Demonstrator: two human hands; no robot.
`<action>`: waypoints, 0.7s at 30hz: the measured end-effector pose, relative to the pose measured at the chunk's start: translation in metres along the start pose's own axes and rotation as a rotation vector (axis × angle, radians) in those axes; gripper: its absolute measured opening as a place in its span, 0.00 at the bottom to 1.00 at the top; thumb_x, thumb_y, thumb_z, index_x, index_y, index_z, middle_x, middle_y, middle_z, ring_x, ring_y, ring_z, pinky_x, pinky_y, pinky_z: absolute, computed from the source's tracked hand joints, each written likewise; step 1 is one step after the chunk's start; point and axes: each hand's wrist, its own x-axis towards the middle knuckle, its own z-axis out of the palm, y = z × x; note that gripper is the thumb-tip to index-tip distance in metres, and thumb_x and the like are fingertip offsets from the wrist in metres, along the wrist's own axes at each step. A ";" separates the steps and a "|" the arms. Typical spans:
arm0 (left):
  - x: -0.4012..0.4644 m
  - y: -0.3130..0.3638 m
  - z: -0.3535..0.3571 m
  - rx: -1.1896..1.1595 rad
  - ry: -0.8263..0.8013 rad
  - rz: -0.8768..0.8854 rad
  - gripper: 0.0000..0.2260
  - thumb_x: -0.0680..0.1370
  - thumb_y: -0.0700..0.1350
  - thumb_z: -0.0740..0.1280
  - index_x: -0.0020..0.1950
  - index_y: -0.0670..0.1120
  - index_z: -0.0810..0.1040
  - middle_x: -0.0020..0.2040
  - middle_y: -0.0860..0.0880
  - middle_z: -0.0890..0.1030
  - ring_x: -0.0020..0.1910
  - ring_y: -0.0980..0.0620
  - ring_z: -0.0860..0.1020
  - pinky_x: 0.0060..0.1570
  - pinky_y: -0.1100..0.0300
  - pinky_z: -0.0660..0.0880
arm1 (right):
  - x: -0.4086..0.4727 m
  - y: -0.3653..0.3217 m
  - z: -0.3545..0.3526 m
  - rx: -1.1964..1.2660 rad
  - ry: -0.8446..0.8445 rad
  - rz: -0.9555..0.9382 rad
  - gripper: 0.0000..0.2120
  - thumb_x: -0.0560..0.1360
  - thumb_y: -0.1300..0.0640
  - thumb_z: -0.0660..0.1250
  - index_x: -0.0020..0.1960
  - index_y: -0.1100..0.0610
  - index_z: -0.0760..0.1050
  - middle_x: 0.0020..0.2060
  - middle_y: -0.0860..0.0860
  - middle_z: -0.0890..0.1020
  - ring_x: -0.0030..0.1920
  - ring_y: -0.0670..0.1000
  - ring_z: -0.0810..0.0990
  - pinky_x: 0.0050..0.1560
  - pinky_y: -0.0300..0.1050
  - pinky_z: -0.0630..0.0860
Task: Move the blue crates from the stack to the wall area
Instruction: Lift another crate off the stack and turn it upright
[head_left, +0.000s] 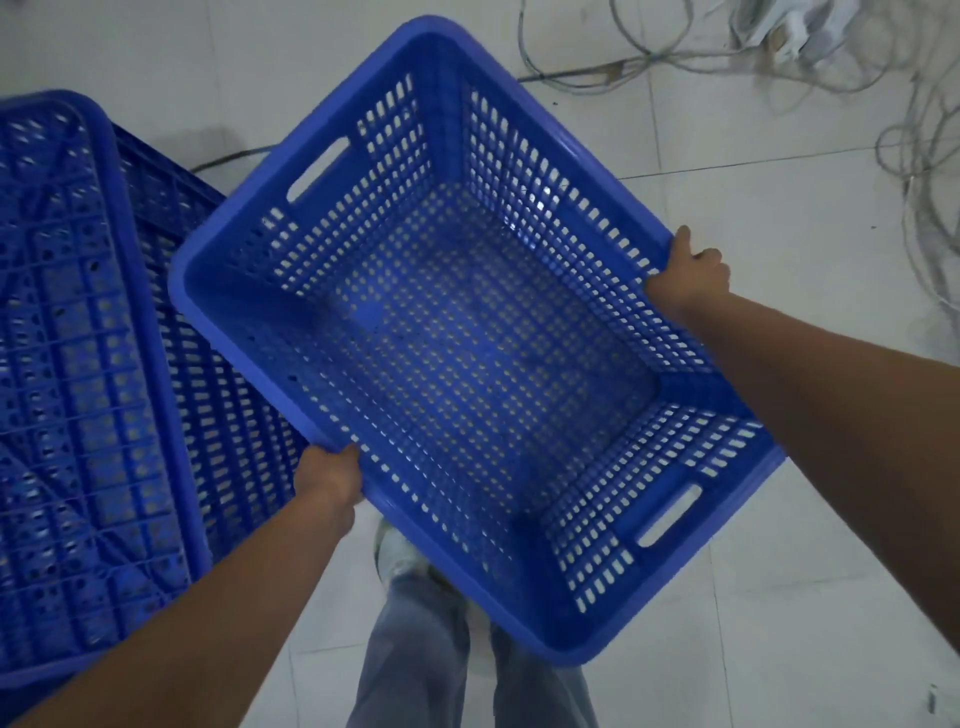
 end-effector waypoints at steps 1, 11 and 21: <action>-0.003 -0.006 0.001 -0.028 0.004 -0.030 0.13 0.80 0.39 0.60 0.65 0.40 0.70 0.60 0.42 0.76 0.57 0.41 0.77 0.61 0.43 0.74 | 0.001 -0.007 -0.002 -0.010 -0.011 -0.020 0.34 0.78 0.54 0.57 0.78 0.54 0.43 0.70 0.64 0.60 0.70 0.65 0.60 0.71 0.57 0.59; -0.036 -0.039 0.029 -0.309 -0.020 -0.210 0.07 0.80 0.37 0.60 0.58 0.43 0.71 0.54 0.42 0.78 0.49 0.42 0.77 0.58 0.43 0.76 | 0.011 -0.053 -0.019 -0.108 -0.062 -0.135 0.36 0.77 0.55 0.60 0.78 0.50 0.42 0.72 0.60 0.56 0.73 0.62 0.56 0.74 0.58 0.56; -0.085 -0.071 0.065 -0.539 -0.136 -0.473 0.12 0.81 0.38 0.60 0.65 0.41 0.71 0.44 0.45 0.78 0.41 0.47 0.77 0.47 0.50 0.76 | 0.007 -0.064 -0.020 -0.117 -0.087 -0.209 0.34 0.78 0.55 0.59 0.78 0.49 0.44 0.76 0.56 0.50 0.76 0.60 0.49 0.75 0.58 0.51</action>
